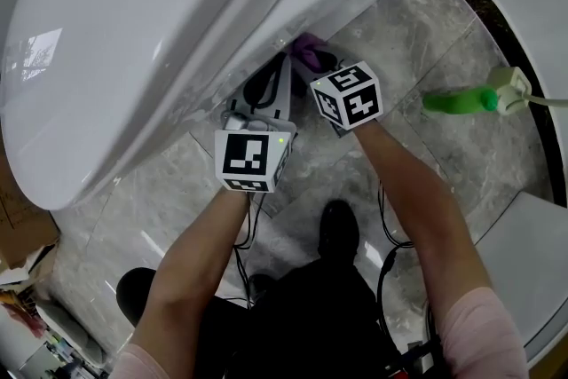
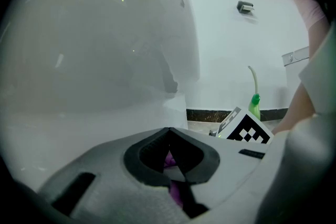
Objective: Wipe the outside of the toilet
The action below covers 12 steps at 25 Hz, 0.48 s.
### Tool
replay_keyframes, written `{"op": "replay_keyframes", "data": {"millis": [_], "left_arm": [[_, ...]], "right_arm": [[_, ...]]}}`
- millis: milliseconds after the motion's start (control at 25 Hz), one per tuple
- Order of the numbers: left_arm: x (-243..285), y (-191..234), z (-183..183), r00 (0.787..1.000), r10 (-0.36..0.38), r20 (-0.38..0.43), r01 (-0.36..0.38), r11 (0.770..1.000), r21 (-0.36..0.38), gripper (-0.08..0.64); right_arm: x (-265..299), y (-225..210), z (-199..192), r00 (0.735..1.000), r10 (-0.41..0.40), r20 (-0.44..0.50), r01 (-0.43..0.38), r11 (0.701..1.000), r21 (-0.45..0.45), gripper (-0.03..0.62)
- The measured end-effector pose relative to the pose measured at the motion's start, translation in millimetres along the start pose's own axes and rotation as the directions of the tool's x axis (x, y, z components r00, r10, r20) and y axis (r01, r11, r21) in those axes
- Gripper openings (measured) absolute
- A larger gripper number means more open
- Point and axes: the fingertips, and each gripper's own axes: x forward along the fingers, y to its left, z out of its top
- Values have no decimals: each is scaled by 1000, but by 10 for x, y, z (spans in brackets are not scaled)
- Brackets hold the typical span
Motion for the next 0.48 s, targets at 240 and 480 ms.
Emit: {"op": "replay_keyframes", "data": {"millis": [240,480], "left_arm": [[-198,117,-27,999,32,9,-32,999,-1,6],[-375,230,-37,998,67,11,-67,998,-13,6]], "right_arm": [[60,197,-20,1000,26,-11,-26,1000,-9,78],[104,390,-65,998,54,-22,-54,998,-9,78]]}}
